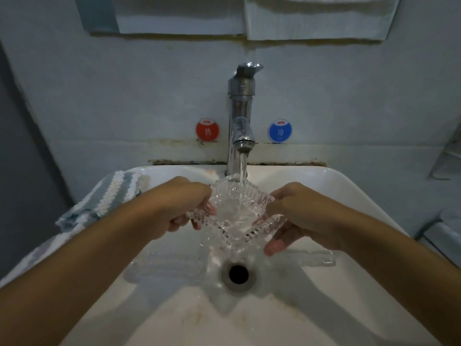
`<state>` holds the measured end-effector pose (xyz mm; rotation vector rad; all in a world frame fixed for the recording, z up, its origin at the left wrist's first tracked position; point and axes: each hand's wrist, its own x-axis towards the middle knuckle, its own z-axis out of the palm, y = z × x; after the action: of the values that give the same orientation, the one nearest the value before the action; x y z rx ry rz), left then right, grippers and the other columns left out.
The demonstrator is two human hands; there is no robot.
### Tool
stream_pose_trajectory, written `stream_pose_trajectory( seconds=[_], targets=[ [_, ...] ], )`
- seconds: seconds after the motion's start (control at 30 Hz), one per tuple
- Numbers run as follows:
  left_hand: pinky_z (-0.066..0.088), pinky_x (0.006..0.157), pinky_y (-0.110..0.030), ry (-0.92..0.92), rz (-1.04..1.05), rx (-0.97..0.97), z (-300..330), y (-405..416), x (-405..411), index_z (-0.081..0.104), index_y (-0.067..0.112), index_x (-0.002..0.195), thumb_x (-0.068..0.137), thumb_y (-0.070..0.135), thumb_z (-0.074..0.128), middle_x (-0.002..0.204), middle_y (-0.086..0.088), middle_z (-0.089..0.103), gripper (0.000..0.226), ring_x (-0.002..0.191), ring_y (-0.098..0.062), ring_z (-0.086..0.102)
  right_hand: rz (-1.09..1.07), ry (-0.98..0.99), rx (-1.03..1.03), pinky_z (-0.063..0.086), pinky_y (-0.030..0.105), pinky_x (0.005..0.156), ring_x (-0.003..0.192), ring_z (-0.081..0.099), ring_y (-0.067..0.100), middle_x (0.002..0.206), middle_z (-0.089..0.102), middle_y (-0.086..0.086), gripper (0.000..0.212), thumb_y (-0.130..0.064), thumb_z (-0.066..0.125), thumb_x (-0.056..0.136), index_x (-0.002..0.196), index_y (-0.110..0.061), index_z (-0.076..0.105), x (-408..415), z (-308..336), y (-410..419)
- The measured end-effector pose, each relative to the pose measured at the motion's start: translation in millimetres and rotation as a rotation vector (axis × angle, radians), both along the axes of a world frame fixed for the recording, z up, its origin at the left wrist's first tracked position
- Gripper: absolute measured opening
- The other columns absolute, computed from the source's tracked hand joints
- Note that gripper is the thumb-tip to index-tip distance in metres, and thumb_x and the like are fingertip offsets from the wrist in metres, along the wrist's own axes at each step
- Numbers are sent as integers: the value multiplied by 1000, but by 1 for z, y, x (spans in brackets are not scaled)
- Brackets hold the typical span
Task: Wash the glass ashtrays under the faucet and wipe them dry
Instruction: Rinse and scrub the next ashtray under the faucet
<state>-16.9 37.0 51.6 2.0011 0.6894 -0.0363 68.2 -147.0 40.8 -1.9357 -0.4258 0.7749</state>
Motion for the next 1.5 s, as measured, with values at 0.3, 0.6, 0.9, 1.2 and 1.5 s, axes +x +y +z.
stream_pose_trajectory(
  seconds=[0.3, 0.6, 0.9, 1.2, 1.5],
  targets=[
    [24, 40, -15, -103, 32, 173, -4, 3, 3, 75, 7, 79, 94, 23, 52, 41, 9, 59, 32, 43, -10, 37, -12, 20, -9, 54, 28, 49, 56, 69, 31, 114, 60, 16, 17, -5, 51, 100, 117, -5, 50, -6, -17, 6],
    [34, 39, -17, -148, -42, 406, -14, 6, 4, 70, 12, 75, 92, 57, 57, 49, 4, 64, 50, 28, -4, 44, -32, -90, 14, 55, 27, 50, 59, 68, 26, 111, 65, 22, 24, 3, 46, 101, 120, -4, 59, -2, -15, 8],
    [33, 41, -21, -278, -49, 521, -27, -6, 9, 67, 9, 79, 100, 48, 49, 69, -4, 68, 48, 43, -11, 51, -226, -146, 53, 53, 28, 48, 56, 63, 27, 102, 64, 20, 23, 2, 49, 92, 113, 0, 58, 6, -19, 8],
    [46, 49, -31, -367, 20, 480, -33, -6, 11, 66, 6, 82, 100, 49, 48, 71, -10, 68, 50, 48, -20, 55, -285, 260, 209, 55, 33, 53, 57, 62, 25, 83, 65, 16, 27, -13, 70, 91, 113, -1, 59, -27, -43, 19],
    [44, 48, -27, -367, 45, 478, -35, -6, 12, 66, 6, 79, 101, 48, 48, 66, -7, 67, 51, 34, -6, 51, -194, 462, 370, 46, 25, 46, 54, 64, 30, 75, 58, 17, 17, 20, 52, 83, 85, 4, 59, -29, -43, 23]
  ],
)
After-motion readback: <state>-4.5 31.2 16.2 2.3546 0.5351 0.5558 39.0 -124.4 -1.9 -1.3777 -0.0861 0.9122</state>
